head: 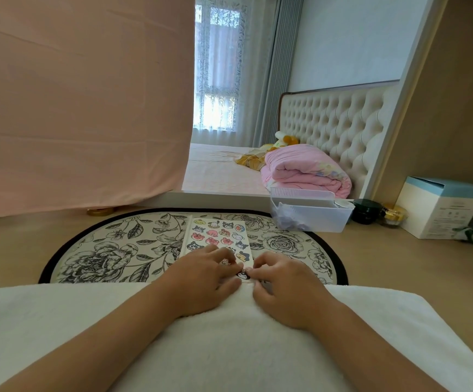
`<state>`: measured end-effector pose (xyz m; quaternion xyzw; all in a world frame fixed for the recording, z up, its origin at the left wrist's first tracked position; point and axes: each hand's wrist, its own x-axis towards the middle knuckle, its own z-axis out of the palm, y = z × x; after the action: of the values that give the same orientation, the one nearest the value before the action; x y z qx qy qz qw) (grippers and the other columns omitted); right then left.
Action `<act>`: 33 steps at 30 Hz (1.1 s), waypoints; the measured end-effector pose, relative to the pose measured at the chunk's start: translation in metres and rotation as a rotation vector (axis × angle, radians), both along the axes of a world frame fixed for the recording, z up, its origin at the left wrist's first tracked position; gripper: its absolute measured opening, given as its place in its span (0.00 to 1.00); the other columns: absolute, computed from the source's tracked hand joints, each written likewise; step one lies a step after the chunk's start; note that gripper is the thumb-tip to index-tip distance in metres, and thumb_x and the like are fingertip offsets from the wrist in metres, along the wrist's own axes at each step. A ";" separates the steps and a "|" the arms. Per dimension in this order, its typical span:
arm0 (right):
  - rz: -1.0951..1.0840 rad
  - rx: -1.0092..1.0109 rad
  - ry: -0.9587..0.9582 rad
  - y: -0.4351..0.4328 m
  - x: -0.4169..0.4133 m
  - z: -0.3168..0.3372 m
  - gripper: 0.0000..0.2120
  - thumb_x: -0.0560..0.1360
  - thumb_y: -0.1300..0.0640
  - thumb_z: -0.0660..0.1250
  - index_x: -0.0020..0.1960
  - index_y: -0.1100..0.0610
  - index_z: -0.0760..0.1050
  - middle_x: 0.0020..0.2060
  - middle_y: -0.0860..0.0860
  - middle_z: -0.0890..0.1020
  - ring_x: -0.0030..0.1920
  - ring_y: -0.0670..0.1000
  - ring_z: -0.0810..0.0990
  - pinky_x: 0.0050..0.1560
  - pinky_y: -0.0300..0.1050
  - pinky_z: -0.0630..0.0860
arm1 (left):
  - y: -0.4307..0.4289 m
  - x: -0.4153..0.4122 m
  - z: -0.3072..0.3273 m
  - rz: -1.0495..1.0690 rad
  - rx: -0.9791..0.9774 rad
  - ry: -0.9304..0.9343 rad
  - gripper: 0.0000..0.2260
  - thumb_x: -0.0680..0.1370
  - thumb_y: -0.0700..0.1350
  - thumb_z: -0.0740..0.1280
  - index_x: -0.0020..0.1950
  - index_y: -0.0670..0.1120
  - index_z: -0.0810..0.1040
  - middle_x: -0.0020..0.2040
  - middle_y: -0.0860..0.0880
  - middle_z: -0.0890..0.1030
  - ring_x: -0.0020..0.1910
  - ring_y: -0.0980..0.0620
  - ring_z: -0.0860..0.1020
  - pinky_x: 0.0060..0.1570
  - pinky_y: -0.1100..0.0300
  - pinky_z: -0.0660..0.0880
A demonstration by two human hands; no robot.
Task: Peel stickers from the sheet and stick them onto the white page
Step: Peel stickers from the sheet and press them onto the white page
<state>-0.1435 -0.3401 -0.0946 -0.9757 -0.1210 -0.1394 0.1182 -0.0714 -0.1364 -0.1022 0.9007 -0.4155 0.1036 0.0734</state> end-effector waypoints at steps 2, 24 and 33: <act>0.009 0.007 -0.033 -0.002 -0.002 -0.001 0.22 0.75 0.42 0.54 0.56 0.45 0.84 0.52 0.40 0.81 0.50 0.44 0.79 0.53 0.43 0.77 | 0.000 -0.004 0.002 -0.004 -0.017 -0.006 0.27 0.79 0.64 0.46 0.71 0.59 0.74 0.69 0.59 0.75 0.66 0.56 0.72 0.62 0.56 0.74; -0.028 -0.171 0.417 0.050 0.146 -0.001 0.29 0.84 0.49 0.41 0.81 0.53 0.35 0.81 0.48 0.37 0.80 0.46 0.35 0.79 0.49 0.37 | -0.006 0.111 0.003 0.315 0.227 0.211 0.26 0.85 0.53 0.43 0.82 0.49 0.42 0.82 0.51 0.41 0.81 0.55 0.42 0.79 0.48 0.47; -0.154 -0.148 0.430 0.038 0.131 -0.004 0.31 0.84 0.41 0.39 0.81 0.53 0.35 0.80 0.48 0.36 0.79 0.46 0.34 0.80 0.50 0.37 | -0.006 0.105 0.002 0.372 0.243 0.191 0.26 0.85 0.54 0.41 0.82 0.50 0.41 0.82 0.52 0.40 0.80 0.55 0.40 0.79 0.47 0.45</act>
<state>-0.0130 -0.3018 -0.0989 -0.9953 -0.0282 0.0721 0.0585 0.0337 -0.1426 -0.1002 0.9697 -0.2428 -0.0211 -0.0167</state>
